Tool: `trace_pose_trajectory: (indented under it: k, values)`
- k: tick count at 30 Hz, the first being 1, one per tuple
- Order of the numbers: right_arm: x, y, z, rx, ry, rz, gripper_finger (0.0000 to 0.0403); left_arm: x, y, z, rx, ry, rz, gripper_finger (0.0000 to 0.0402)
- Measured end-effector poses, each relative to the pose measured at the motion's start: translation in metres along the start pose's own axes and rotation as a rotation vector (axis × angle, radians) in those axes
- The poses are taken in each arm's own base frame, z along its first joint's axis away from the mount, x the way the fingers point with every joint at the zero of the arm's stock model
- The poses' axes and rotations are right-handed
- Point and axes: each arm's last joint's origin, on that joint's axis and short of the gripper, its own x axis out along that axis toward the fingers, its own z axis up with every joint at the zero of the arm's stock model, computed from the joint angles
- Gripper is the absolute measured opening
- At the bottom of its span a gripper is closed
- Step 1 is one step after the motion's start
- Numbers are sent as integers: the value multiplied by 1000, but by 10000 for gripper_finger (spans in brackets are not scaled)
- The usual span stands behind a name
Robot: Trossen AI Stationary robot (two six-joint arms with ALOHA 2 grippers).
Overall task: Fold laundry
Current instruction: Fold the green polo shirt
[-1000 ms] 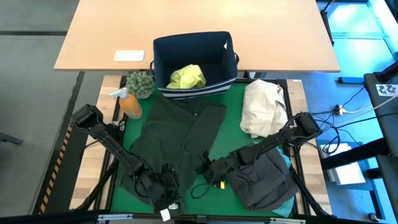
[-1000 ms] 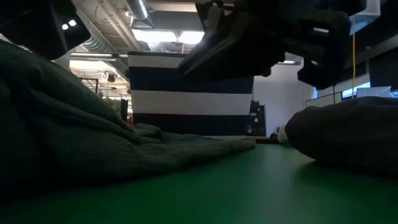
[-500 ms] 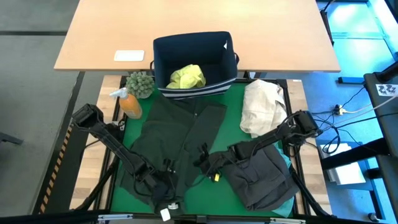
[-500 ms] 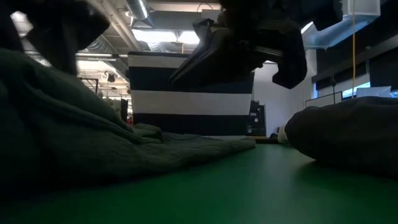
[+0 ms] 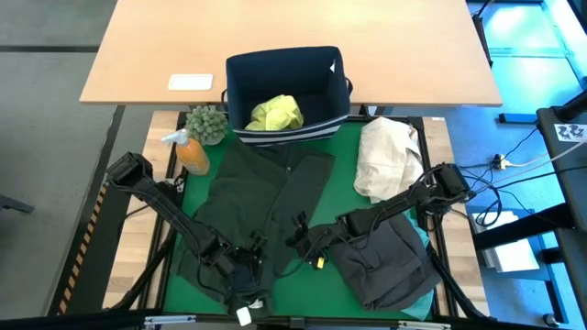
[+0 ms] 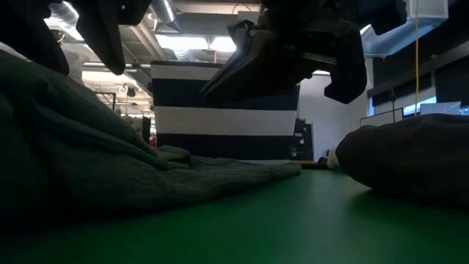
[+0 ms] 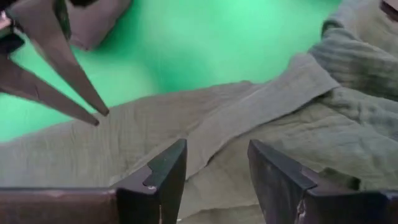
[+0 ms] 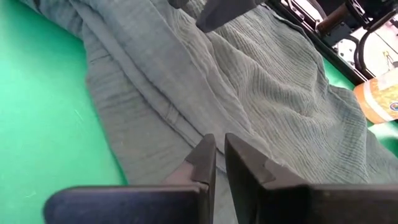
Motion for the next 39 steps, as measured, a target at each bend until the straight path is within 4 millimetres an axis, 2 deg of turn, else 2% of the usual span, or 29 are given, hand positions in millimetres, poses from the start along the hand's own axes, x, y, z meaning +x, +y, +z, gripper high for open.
trace_pose_trajectory:
  k: [5,13,17,21,28,34,39]
  values:
    - [0,0,1,0,-6,-4,34,8,-3,-2,35,22,-4,166]
    - [0,-1,1,-1,-4,-12,34,37,-10,-3,124,47,49,166]
    - [0,-1,1,-1,-4,-12,34,38,-9,-2,125,37,76,160]
    - [0,-1,1,-2,-4,-13,34,35,-10,1,120,10,105,122]
    - [0,-1,1,-2,-4,-13,34,34,-12,2,98,-2,45,12]
    - [0,-1,1,-2,-4,-13,34,36,-9,1,58,-3,16,5]
    - [0,-1,1,-2,-3,-14,34,34,-9,2,89,9,124,1]
